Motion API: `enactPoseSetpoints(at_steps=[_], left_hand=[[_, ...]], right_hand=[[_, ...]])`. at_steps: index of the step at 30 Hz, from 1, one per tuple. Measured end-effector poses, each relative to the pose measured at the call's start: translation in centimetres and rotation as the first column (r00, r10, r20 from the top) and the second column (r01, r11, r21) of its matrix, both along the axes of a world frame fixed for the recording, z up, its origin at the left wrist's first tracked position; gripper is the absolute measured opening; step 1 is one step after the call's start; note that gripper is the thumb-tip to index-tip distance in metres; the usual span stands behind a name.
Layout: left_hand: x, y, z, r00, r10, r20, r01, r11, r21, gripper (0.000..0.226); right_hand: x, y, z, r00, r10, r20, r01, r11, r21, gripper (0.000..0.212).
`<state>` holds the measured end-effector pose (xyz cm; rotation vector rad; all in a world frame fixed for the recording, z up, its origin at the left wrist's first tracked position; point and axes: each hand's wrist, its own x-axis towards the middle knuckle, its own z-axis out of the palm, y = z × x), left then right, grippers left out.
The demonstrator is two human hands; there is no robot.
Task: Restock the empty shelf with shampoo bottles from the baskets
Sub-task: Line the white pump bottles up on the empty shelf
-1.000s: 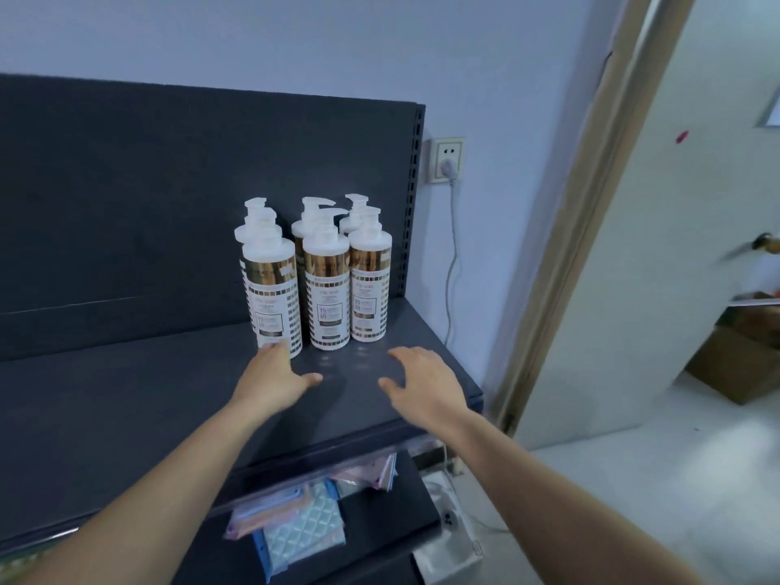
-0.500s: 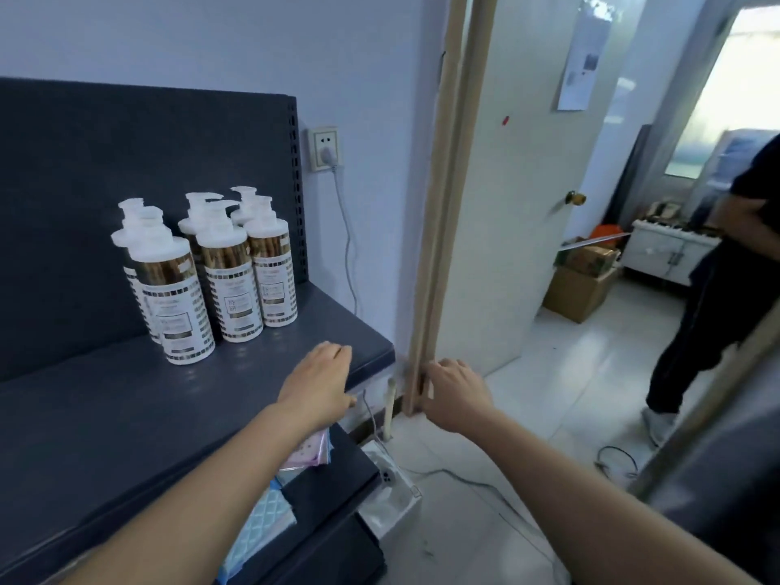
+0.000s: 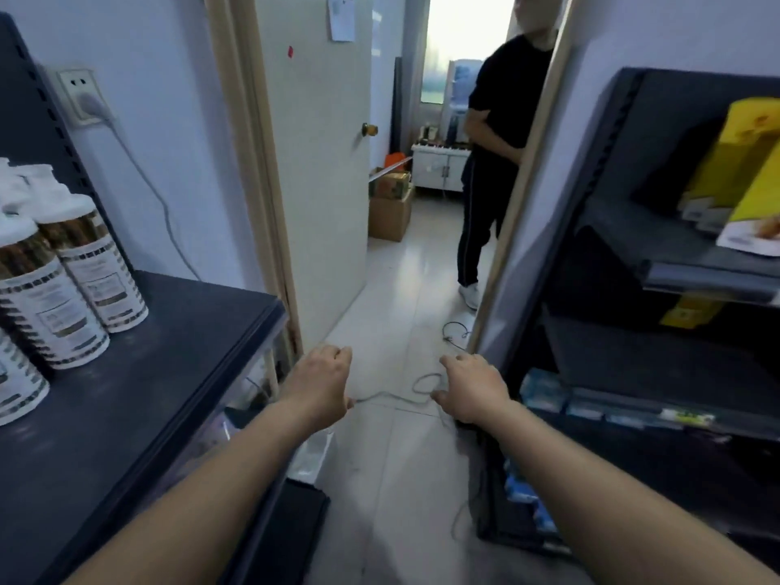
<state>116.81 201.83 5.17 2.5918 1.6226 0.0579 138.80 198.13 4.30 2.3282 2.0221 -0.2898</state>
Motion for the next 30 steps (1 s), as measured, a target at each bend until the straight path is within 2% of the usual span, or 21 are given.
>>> enactPoseSetpoints(at_steps=[2,6,10,15,17,19,26,30], left_hand=[[1.6,-1.0,-0.6,0.998,-0.062,0.006,0.062,0.998,-0.03,0.065],[6.0,-3.4,-1.9,0.982,-0.185,0.028,0.186,0.981,-0.059,0.059],[11.2,-7.1,-2.9,0.953,-0.303,0.017,0.303,0.95,-0.08,0.06],[16.9,-11.5,-3.8,0.9,-0.435,0.011,0.434,0.895,-0.102,0.059],[21.1,-15.4,-4.4,0.852,-0.524,-0.002,0.522,0.849,-0.086,0.064],[22.2,-16.9,-4.6,0.836,-0.548,-0.017,0.545,0.835,-0.08,0.066],[31.2,-27.4,-6.7,0.681,-0.731,0.054,0.729,0.668,-0.15,0.075],[34.7,-32.4,-8.1,0.612,-0.789,0.053,0.783,0.595,-0.179,0.071]], right_hand=[[1.6,-3.1,-0.2,0.997,-0.073,0.007,0.073,0.997,-0.014,0.048],[5.5,-9.3,-0.5,0.975,-0.221,-0.007,0.22,0.975,-0.035,0.049],[9.1,-15.6,-1.5,0.933,-0.361,0.001,0.359,0.929,-0.085,0.057],[12.6,-22.9,-2.3,0.872,-0.489,-0.019,0.484,0.868,-0.111,0.056],[15.0,-28.5,-2.5,0.81,-0.585,-0.041,0.577,0.808,-0.124,0.059],[15.5,-30.5,-3.1,0.799,-0.6,-0.043,0.593,0.797,-0.114,0.06],[19.7,-44.0,-5.4,0.636,-0.77,-0.046,0.757,0.634,-0.158,0.058],[20.8,-48.9,-7.1,0.554,-0.829,-0.074,0.804,0.556,-0.21,0.059]])
